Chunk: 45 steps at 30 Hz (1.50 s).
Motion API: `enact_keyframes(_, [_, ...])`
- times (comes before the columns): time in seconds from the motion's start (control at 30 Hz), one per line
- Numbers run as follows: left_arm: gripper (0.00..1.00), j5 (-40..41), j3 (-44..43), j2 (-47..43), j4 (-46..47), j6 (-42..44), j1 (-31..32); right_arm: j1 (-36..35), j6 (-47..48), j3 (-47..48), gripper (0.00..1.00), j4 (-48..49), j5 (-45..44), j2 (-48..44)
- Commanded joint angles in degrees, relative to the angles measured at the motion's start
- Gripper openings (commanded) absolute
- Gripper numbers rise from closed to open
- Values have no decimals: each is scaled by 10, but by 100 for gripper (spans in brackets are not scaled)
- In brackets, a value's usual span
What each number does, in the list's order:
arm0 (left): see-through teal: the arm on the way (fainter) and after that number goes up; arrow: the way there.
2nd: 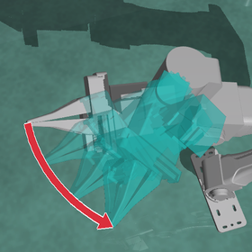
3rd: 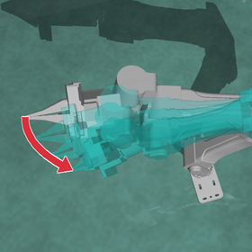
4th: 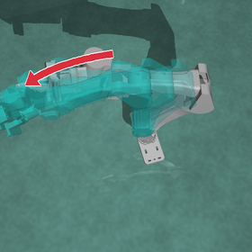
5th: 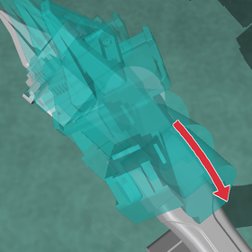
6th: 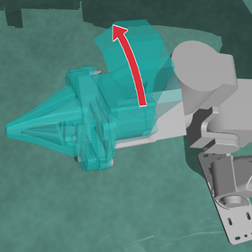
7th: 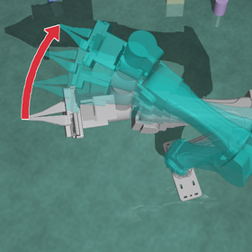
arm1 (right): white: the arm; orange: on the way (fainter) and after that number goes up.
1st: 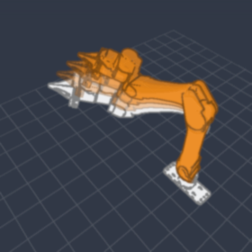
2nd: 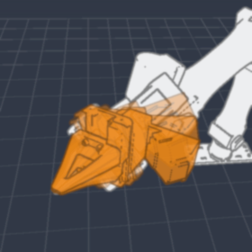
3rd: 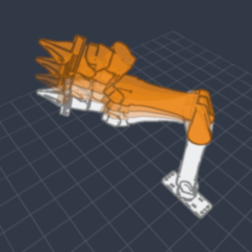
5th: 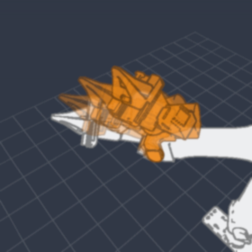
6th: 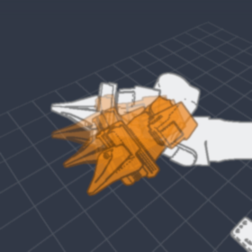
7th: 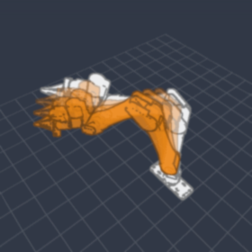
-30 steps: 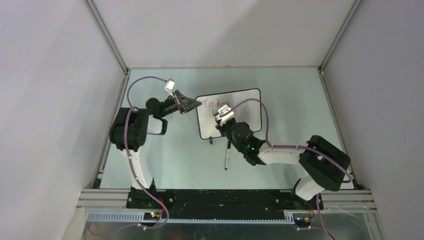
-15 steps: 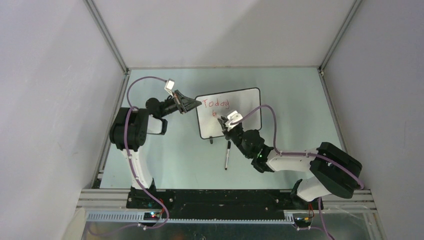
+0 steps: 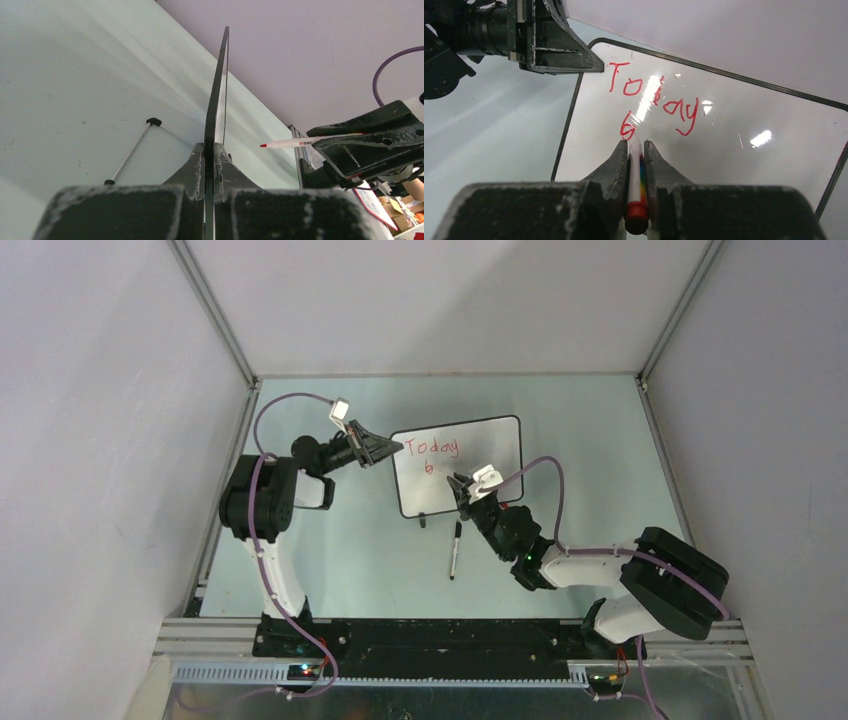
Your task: Write a sentence on the whiteboard
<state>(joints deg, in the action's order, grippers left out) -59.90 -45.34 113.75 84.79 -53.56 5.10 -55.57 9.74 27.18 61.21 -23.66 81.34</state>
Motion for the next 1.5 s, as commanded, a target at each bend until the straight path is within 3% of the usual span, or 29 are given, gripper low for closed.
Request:
enact_keyframes(0.0, [0,-16,-14,0,32,12,-3,8,-10,4,0,21,3,-10])
enact_keyframes(0.43, [0,-14,-15,3,32,10,-3,12,13,32,0,28,39,28])
enact_keyframes(1.47, [0,-15,-16,4,32,9,-4,26,25,80,0,-2,2,82])
